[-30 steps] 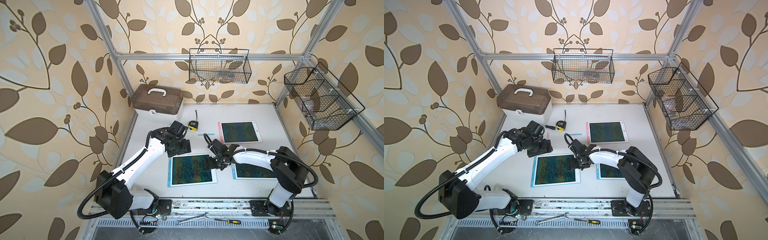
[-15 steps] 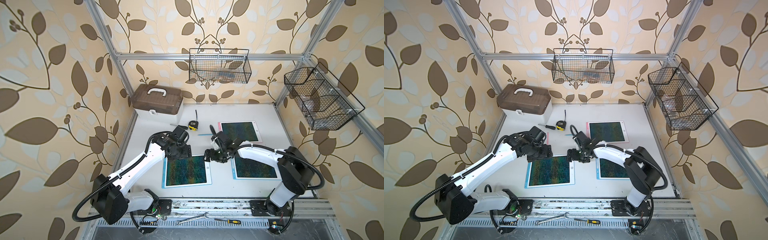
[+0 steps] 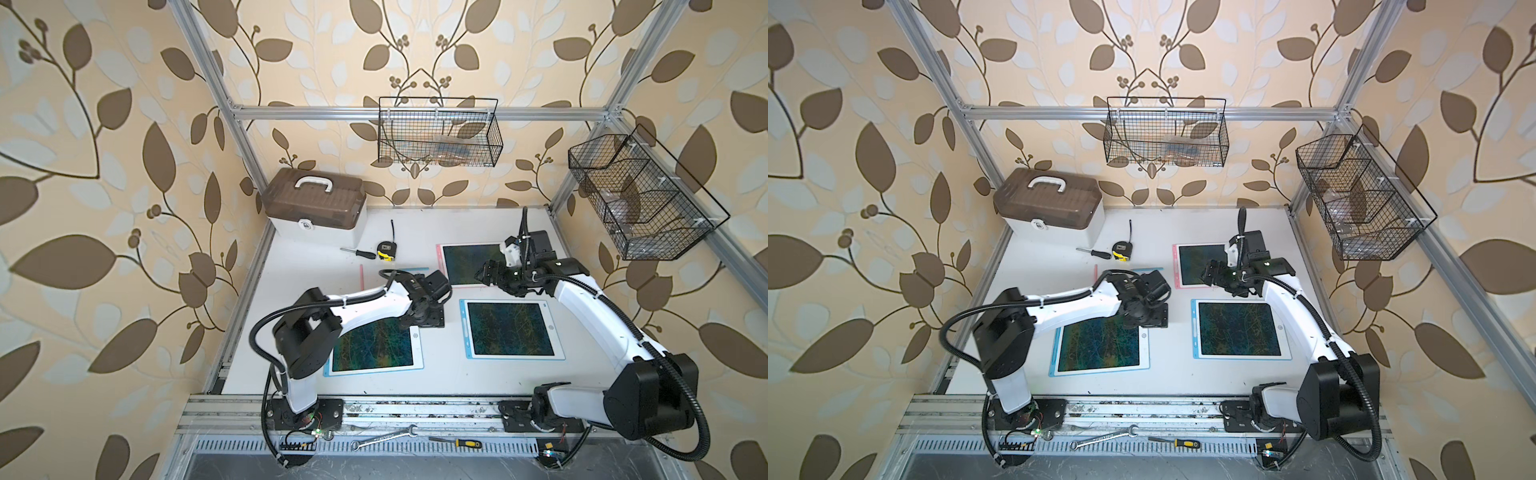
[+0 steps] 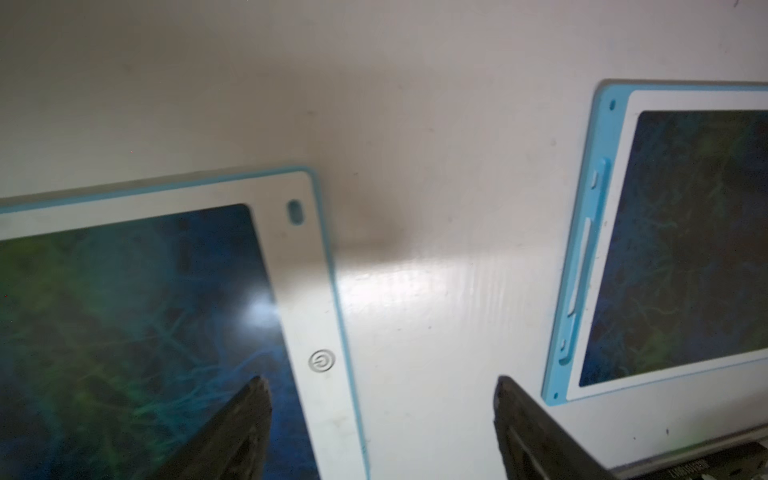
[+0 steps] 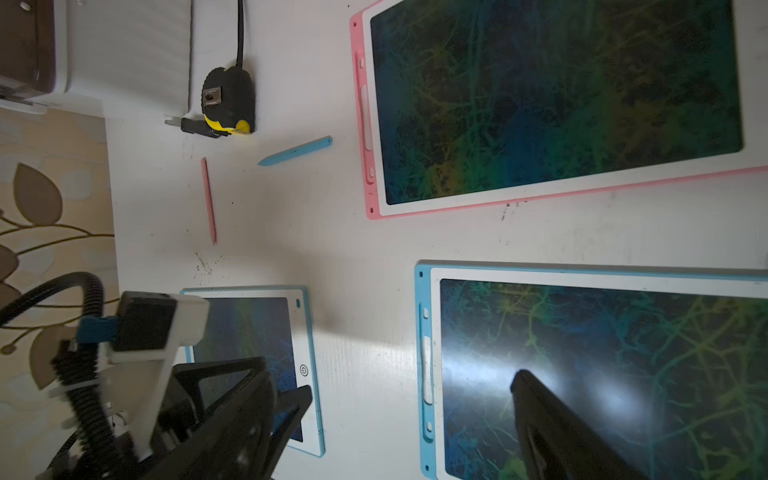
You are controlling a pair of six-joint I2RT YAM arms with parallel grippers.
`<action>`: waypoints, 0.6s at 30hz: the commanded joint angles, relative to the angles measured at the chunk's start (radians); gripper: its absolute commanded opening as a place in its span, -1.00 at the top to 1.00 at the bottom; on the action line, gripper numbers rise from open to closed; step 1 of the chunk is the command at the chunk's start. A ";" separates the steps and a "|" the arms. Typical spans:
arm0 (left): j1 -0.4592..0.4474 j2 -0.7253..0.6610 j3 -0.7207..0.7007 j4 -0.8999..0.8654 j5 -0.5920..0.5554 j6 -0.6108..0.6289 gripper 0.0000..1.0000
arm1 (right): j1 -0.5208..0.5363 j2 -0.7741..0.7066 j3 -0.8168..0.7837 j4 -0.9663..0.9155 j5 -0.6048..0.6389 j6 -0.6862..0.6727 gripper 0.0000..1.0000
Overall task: Place the stylus back onto the writing tablet
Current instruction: Move the writing tablet to the corner of the board.
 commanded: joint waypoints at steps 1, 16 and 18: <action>-0.026 0.083 0.084 0.027 0.019 -0.057 -0.69 | -0.026 -0.029 -0.009 -0.054 -0.035 -0.074 -0.78; -0.035 0.124 -0.031 0.047 0.022 -0.121 -0.68 | -0.053 -0.063 -0.051 -0.019 -0.072 -0.082 -0.77; -0.035 0.091 -0.073 0.035 0.011 -0.126 -0.68 | -0.050 -0.063 -0.055 -0.011 -0.073 -0.074 -0.77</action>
